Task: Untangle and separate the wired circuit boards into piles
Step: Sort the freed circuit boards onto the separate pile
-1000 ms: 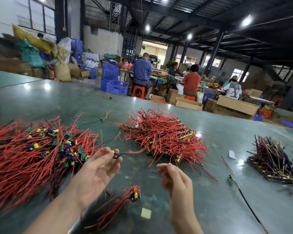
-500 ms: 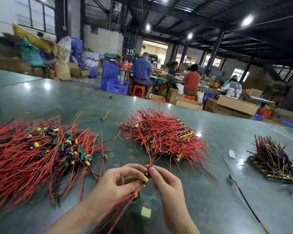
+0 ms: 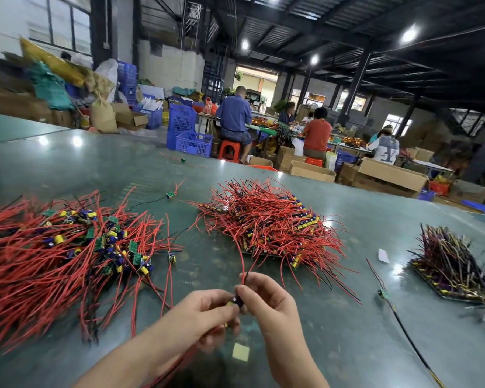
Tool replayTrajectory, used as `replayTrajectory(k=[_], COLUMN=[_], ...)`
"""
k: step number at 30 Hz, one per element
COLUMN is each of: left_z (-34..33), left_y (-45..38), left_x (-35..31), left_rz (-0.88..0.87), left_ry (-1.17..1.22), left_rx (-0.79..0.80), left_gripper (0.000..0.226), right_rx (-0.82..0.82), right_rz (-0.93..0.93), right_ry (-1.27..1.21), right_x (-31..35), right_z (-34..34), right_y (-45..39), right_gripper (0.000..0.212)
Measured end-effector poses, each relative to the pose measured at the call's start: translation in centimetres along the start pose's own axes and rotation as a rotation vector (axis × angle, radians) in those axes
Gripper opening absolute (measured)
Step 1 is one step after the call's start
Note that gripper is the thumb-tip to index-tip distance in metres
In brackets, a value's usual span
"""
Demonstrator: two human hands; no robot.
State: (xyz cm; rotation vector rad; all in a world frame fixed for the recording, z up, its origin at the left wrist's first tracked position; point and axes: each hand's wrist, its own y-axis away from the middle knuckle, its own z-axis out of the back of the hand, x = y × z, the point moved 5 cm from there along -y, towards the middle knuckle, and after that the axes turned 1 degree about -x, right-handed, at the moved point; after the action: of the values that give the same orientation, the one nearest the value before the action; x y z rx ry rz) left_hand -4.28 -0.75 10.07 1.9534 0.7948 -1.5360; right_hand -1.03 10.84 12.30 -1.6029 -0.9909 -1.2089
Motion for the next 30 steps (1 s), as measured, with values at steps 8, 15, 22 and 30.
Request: replayTrajectory(k=[8,15,22,30], left_z=[0.1,0.0,0.4,0.7], left_y=[0.1,0.1,-0.2,-0.1], left_x=[-0.6,-0.6,-0.1,-1.2], left_rz=[-0.168,-0.222,-0.06,-0.215], left_ry=[-0.147,-0.249,-0.124,-0.323], left_rx=[-0.1,-0.082,-0.124,-0.128], left_gripper=[0.024,0.011,0.023,0.034], right_rx=[-0.128,-0.162,-0.039,0.009], right_rz=[0.046,-0.053,-0.028,0.027], right_ry=[-0.111,-0.18,-0.114,-0.086], right_x=[-0.1,-1.2,-0.9,-0.2], right_z=[0.2,0.3,-0.5,-0.8], right_y=[0.2,0.0,0.2,0.2], right_gripper=[0.017,0.015,0.016,0.012])
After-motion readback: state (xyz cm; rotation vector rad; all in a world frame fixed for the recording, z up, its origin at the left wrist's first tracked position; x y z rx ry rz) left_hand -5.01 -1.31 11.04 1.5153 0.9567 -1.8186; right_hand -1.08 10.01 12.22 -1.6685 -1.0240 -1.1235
